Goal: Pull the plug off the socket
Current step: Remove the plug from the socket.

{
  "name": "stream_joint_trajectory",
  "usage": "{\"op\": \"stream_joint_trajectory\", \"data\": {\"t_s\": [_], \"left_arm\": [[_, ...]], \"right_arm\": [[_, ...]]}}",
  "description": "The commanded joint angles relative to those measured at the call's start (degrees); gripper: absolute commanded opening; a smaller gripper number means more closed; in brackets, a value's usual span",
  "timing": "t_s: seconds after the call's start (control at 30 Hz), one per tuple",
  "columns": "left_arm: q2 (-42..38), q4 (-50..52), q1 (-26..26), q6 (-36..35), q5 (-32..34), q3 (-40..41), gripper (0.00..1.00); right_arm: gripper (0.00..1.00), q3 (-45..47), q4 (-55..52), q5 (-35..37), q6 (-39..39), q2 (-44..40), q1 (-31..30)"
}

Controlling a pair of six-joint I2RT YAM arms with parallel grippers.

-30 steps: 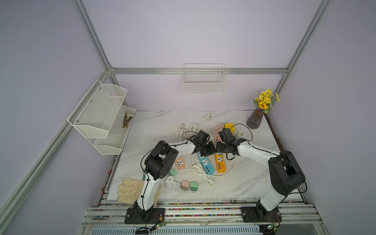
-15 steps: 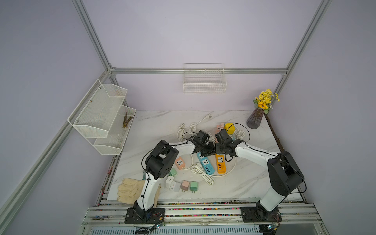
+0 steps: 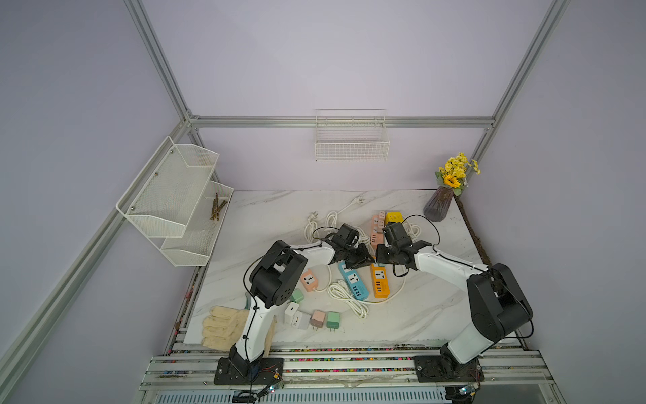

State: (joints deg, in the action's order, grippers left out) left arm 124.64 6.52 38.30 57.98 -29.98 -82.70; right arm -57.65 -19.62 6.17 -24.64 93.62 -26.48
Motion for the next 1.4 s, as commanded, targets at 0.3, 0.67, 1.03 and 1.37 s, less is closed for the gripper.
{"op": "stream_joint_trajectory", "data": {"t_s": [0.3, 0.67, 1.03, 1.37], "left_arm": [[4.65, 5.34, -1.04, -0.02, 6.61, 2.09, 0.24], [5.51, 5.23, -1.03, 0.03, 6.41, 1.65, 0.24], [5.43, 5.21, -0.69, 0.03, 6.61, 0.97, 0.24], [7.73, 7.25, 0.02, -0.66, 7.53, 0.06, 0.24]], "right_arm": [[0.25, -1.8, -2.26, 2.29, -1.52, -3.93, -4.34], [0.25, 2.26, 1.64, -3.1, -0.62, -12.21, -2.28], [0.25, -2.28, -3.55, 7.15, 1.53, -5.82, -7.79], [0.26, -2.45, -0.91, -1.83, -3.95, -3.04, -0.01]]}}
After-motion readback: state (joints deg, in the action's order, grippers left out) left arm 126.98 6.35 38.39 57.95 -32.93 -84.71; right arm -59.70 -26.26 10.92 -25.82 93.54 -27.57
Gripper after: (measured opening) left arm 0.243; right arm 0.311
